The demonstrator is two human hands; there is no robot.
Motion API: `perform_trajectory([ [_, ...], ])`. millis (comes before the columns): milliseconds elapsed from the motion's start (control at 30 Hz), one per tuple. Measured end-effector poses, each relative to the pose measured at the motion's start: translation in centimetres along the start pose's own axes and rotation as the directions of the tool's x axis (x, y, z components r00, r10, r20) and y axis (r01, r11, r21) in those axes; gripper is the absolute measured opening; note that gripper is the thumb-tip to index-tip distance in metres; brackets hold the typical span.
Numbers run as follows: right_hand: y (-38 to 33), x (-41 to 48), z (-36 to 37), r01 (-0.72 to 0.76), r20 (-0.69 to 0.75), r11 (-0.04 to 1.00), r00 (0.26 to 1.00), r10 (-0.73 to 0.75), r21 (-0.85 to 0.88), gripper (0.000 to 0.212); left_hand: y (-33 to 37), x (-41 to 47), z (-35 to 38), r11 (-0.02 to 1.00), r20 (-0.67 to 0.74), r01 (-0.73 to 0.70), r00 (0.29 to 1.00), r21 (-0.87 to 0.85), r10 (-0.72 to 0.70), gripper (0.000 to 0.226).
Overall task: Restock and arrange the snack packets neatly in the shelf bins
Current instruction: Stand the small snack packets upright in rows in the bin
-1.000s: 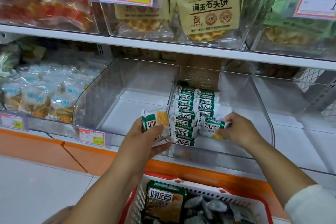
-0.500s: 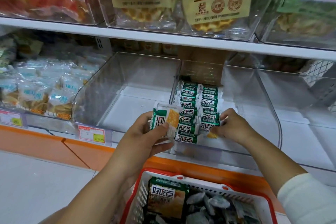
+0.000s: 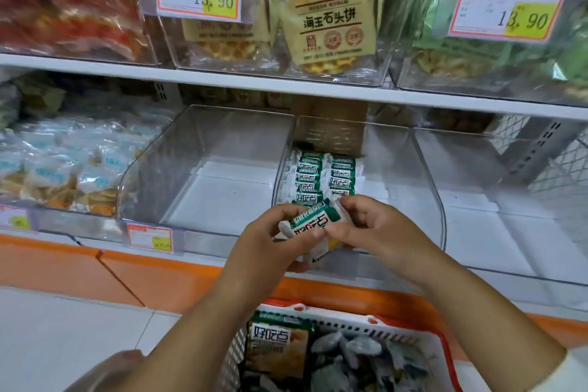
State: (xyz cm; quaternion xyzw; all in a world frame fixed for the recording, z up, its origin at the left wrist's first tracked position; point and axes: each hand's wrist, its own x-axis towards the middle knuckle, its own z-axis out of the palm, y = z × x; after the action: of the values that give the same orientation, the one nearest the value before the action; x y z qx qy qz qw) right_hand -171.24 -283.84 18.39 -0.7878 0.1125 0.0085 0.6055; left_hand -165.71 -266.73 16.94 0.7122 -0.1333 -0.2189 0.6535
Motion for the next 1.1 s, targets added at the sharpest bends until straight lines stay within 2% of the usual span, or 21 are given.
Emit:
perform_trajectory([
  [67,0.3,0.3,-0.6,-0.025,-0.059,1.0,0.998,0.025,0.0,0.02,-0.3,0.0,-0.2,0.989,-0.026,-0.086,0.996,0.116,0.09,0.025],
  [133,1.1,1.2,-1.7,-0.049,-0.214,0.999,0.976,0.046,-0.006,0.019,-1.0,0.6,-1.2,0.922,-0.122,-0.186,0.963,0.34,0.239,0.031],
  [200,2.1,2.4,-3.2,-0.096,-0.376,0.986,0.926,0.038,-0.137,0.022,-1.7,1.5,-2.4,0.831,-0.213,-0.198,0.912,0.52,0.351,0.047],
  [233,2.8,3.1,-3.9,-0.139,-0.4,0.964,0.916,0.038,-0.226,0.025,-2.1,1.9,-2.8,0.81,-0.235,-0.176,0.904,0.56,0.359,0.053],
  [300,4.1,4.3,-4.5,-0.224,-0.368,0.903,0.927,0.08,-0.367,0.028,-2.7,2.5,-3.3,0.789,-0.226,-0.125,0.921,0.602,0.318,0.061],
  [400,5.6,6.0,-4.1,-0.328,-0.298,0.802,0.934,0.196,-0.499,0.035,-3.8,2.7,-3.4,0.716,-0.123,-0.107,0.957,0.69,0.262,0.061],
  [500,6.2,7.4,-3.4,-0.367,-0.24,0.771,0.929,0.281,-0.521,0.037,-4.5,2.8,-3.5,0.664,-0.048,-0.151,0.961,0.732,0.272,0.056],
  [633,6.3,8.2,-2.8,-0.403,-0.228,0.761,0.915,0.333,-0.508,0.046,-4.5,3.1,-3.7,0.681,-0.053,-0.16,0.958,0.714,0.28,0.05],
  [733,6.5,8.5,-2.7,-0.406,-0.213,0.783,0.914,0.346,-0.471,0.043,-4.4,3.2,-3.8,0.688,-0.032,-0.173,0.961,0.705,0.274,0.048],
  [800,6.2,8.1,-2.7,-0.399,-0.206,0.761,0.917,0.343,-0.511,0.043,-4.6,3.2,-3.9,0.69,-0.024,-0.176,0.963,0.702,0.269,0.049],
  [900,4.4,6.9,-3.2,-0.329,-0.246,0.618,0.944,0.218,-0.714,0.047,-4.8,2.8,-3.9,0.683,-0.038,-0.177,0.957,0.709,0.288,0.052],
  [933,3.6,6.1,-3.4,-0.299,-0.282,0.625,0.951,0.13,-0.721,0.045,-4.7,2.4,-3.8,0.679,-0.058,-0.183,0.947,0.711,0.316,0.052],
  [967,2.8,5.0,-3.4,-0.242,-0.312,0.676,0.95,0.019,-0.696,0.04,-4.6,1.7,-3.6,0.674,-0.086,-0.203,0.925,0.71,0.37,0.05],
  [1033,1.8,2.0,-3.3,-0.031,-0.326,0.805,0.923,-0.205,-0.593,0.024,-4.8,0.3,-3.1,0.651,-0.127,-0.271,0.859,0.71,0.496,0.044],
  [1100,1.8,-1.8,-2.8,0.135,-0.282,0.893,0.919,-0.274,-0.429,0.015,-5.9,-1.2,-2.3,0.64,-0.093,-0.324,0.844,0.696,0.529,0.04],
])
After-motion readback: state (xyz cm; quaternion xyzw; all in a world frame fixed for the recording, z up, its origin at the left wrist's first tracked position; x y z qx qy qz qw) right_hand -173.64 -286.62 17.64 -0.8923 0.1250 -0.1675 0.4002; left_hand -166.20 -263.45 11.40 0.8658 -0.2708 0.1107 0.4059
